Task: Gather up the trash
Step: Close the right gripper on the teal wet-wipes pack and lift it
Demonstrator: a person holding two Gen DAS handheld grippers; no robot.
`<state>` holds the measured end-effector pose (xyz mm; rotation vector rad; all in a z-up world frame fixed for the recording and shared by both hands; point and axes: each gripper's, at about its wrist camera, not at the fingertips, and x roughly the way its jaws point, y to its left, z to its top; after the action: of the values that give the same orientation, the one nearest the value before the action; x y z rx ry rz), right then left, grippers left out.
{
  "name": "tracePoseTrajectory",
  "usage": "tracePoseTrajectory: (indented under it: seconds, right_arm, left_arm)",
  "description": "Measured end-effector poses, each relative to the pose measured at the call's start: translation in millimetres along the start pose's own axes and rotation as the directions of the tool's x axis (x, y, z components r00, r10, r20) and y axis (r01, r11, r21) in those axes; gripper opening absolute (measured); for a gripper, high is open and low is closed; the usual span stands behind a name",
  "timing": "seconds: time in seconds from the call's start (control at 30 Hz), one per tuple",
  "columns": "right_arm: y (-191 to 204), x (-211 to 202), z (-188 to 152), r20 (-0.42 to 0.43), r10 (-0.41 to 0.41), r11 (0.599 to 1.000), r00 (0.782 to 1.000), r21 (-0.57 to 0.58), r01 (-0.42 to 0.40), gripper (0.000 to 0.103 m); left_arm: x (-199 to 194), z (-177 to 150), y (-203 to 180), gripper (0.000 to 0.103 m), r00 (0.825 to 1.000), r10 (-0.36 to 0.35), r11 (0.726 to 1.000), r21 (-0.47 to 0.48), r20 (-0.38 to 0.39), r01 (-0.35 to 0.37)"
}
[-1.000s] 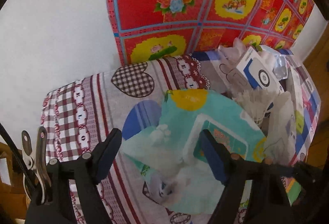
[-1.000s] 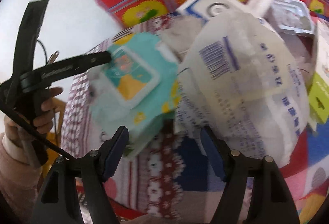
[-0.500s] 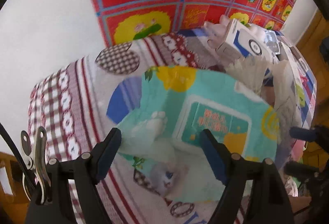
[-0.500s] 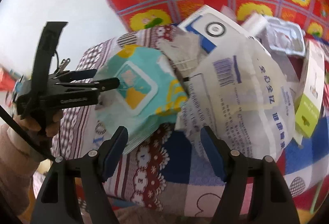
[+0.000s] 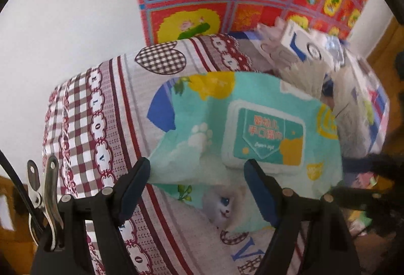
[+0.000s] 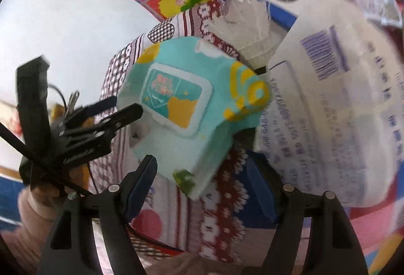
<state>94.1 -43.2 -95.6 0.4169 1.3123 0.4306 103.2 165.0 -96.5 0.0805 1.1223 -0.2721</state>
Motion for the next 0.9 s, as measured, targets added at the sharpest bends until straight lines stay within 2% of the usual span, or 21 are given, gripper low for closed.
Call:
tracePoseTrajectory:
  seconds: [0.1, 0.2, 0.33, 0.43, 0.57, 0.73, 0.9]
  right_arm:
    - [2, 7, 7, 0.013, -0.04, 0.999, 0.999, -0.002, 0.04, 0.075]
    - [-1, 10, 12, 0.011, -0.025, 0.999, 1.0, 0.032, 0.024, 0.075]
    - [-2, 14, 15, 0.001, -0.033, 0.999, 0.999, 0.043, 0.033, 0.075]
    - [-5, 25, 19, -0.013, -0.044, 0.998, 0.999, 0.053, 0.045, 0.075]
    - [-6, 24, 22, -0.001, -0.046, 0.998, 0.999, 0.042, 0.046, 0.074]
    - [-5, 23, 17, 0.002, -0.061, 0.998, 0.998, 0.003, 0.061, 0.075]
    - [0, 27, 16, 0.007, -0.07, 0.997, 0.998, -0.015, 0.07, 0.075]
  left_arm:
    - [-5, 3, 13, 0.081, 0.999, -0.033, 0.998, -0.048, 0.007, 0.033]
    - [-7, 12, 23, 0.081, 0.999, -0.028, 0.997, -0.075, 0.02, 0.029]
    - [5, 24, 23, 0.081, 1.0, -0.011, 0.999, -0.044, 0.0, 0.011]
    - [19, 28, 22, 0.081, 0.997, -0.058, 0.998, -0.038, -0.04, 0.057]
    - [27, 27, 20, 0.081, 0.996, -0.082, 0.996, -0.038, -0.04, 0.08]
    - [41, 22, 23, 0.082, 0.989, -0.126, 0.987, -0.11, -0.072, 0.117]
    - [41, 19, 9, 0.082, 0.995, -0.07, 0.997, -0.039, -0.071, 0.068]
